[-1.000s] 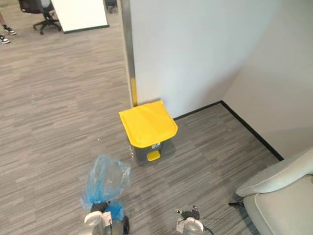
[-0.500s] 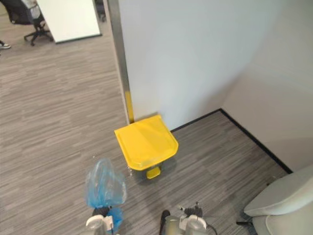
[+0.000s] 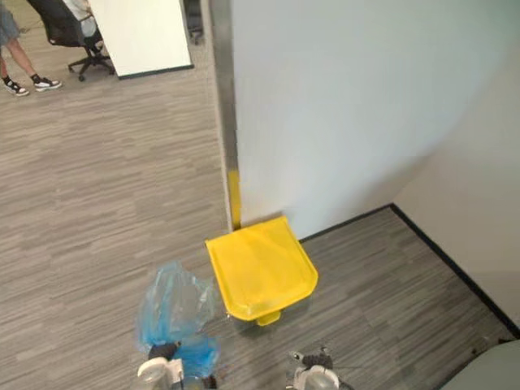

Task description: Gather rubbish on tea table into small bin, then transfer packed bag to large trash can.

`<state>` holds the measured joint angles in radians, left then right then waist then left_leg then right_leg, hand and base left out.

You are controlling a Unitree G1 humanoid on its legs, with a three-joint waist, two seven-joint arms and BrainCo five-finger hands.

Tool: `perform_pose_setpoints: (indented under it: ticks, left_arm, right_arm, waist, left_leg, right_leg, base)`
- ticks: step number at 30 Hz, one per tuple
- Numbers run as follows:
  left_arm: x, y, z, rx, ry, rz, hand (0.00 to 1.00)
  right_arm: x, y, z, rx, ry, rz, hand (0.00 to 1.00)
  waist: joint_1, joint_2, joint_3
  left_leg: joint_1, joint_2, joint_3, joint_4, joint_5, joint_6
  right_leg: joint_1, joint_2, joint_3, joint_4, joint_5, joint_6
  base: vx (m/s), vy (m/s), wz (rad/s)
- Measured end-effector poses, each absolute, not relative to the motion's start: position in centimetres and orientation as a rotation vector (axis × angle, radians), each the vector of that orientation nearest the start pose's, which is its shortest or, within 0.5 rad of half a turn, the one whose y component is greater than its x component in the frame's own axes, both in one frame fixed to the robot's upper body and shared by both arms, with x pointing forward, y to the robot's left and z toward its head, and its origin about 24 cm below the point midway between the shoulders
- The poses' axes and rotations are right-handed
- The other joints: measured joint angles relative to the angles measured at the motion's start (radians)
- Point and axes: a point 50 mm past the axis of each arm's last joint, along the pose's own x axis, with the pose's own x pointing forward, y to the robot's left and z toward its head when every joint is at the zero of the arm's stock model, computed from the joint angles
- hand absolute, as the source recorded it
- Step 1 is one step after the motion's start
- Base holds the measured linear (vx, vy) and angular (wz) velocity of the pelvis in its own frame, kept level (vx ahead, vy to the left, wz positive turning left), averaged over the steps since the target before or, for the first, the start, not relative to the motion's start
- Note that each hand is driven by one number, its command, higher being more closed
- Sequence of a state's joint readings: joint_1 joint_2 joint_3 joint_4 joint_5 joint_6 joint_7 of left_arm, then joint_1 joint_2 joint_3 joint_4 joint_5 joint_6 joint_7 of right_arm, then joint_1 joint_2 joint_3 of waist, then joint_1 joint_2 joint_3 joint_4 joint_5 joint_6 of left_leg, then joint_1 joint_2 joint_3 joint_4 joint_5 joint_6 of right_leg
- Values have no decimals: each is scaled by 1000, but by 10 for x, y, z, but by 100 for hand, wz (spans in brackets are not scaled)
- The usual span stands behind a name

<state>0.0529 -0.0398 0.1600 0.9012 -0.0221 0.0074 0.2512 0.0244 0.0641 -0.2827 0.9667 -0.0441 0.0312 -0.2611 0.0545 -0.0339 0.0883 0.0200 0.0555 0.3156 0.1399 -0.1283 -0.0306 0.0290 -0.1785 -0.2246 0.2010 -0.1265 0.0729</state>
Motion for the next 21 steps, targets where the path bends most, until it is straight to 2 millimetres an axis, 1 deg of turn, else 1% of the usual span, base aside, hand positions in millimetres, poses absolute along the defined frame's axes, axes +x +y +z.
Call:
perform_pose_setpoints:
  ticks: [1, 3, 4, 5, 6, 9, 10, 11, 12, 13, 14, 16, 17, 19, 21]
  left_arm:
    - [131, 171, -146, -11, 974, 385, 100]
    - [131, 171, -146, -11, 975, 384, 100]
    - [129, 173, -147, -5, 980, 385, 100]
    - [128, 175, -148, 1, 987, 389, 100]
    - [127, 177, -148, 5, 989, 392, 100]
    - [126, 177, -148, 4, 991, 396, 100]
    - [125, 178, -149, 1, 994, 403, 100]
    - [126, 181, -148, 5, 991, 407, 100]
    - [126, 177, -150, -10, 1004, 407, 100]
    - [125, 175, -150, -19, 1005, 410, 100]
    - [123, 172, -151, -28, 1013, 412, 100]
    - [124, 170, -151, -31, 1012, 409, 100]
    - [125, 168, -151, -36, 1010, 406, 100]
    - [128, 168, -150, -36, 1005, 403, 100]
    - [128, 167, -150, -37, 1005, 402, 100]
  right_arm:
    - [122, -176, -153, 24, 1048, -450, 0]
    - [124, -175, -152, 21, 1035, -446, 0]
    - [124, -176, -151, 23, 1031, -447, 0]
    - [126, -175, -151, 21, 1027, -442, 0]
    - [126, -175, -151, 22, 1030, -440, 0]
    - [127, -175, -151, 22, 1029, -441, 0]
    - [126, -175, -151, 22, 1030, -441, 0]
    - [123, -173, -153, 23, 1044, -437, 0]
    - [124, -176, -152, 22, 1041, -446, 0]
    - [123, -179, -153, 18, 1043, -455, 0]
    - [123, -181, -152, 19, 1042, -465, 0]
    - [126, -182, -151, 18, 1034, -465, 0]
    - [127, -182, -151, 18, 1033, -465, 0]
    - [126, -181, -152, 19, 1038, -465, 0]
    - [123, -179, -153, 23, 1044, -465, 0]
  waist:
    - [0, 2, 1]
    - [0, 8, 6]
    - [-8, 15, 12]
    - [-14, 10, 8]
    - [-14, 7, 7]
    - [-17, 9, 9]
    - [-19, 7, 10]
    - [-18, -10, 7]
    - [-18, 1, 15]
    - [-17, 12, 11]
    - [-16, 19, 8]
    - [-16, 35, 13]
    - [-15, 36, 18]
    - [-15, 24, 26]
    - [-15, 10, 22]
  left_leg:
    - [15, -5, 0, -21, 2, 5]
    - [48, -14, -3, -56, 1, 14]
    - [73, -19, -16, -71, -2, 22]
    - [85, -17, -27, -74, -12, 32]
    - [88, -15, -39, -75, -15, 30]
    - [101, -11, -75, -74, -25, 22]
    - [104, -4, -84, -45, -33, 1]
    - [104, -17, -95, -26, -46, -12]
    - [115, -7, -114, -9, -62, -21]
    - [118, 9, -117, -9, -62, -24]
    - [124, 19, -118, -19, -69, -35]
    - [128, 30, -117, -26, -72, -39]
    - [141, 38, -116, -35, -72, -39]
    - [159, 44, -118, -36, -72, -40]
    - [157, 41, -115, -36, -77, -44]
  right_leg:
    - [-15, -8, 2, 42, 0, 0]
    - [-72, -25, 15, 186, 0, 0]
    - [-118, -37, 25, 288, -11, 1]
    - [-134, -27, 43, 321, -37, -1]
    - [-142, -11, 51, 312, -55, -3]
    - [-183, 33, 57, 229, -57, -14]
    - [-189, 63, 82, 155, -20, -34]
    - [-172, 69, 96, 93, 56, -49]
    - [-148, 77, 85, 104, 46, -56]
    - [-146, 86, 81, 103, 42, -57]
    - [-145, 99, 78, 97, 25, -60]
    - [-143, 117, 79, 89, 24, -63]
    - [-132, 128, 80, 84, 25, -64]
    - [-103, 135, 79, 70, 24, -64]
    - [-98, 135, 83, 53, 26, -64]
  base:
    - [16, 153, -6]
    - [16, 131, -1]
    - [43, 99, 21]
    - [73, 71, 35]
    - [51, 0, 45]
    - [123, -64, 39]
    - [250, -145, 37]
    - [180, -132, 34]
    - [197, -114, 21]
    - [201, -116, 11]
    - [253, -125, 2]
    - [164, -98, -9]
    - [84, -70, -10]
    - [64, -45, -3]
    - [2, 11, -3]
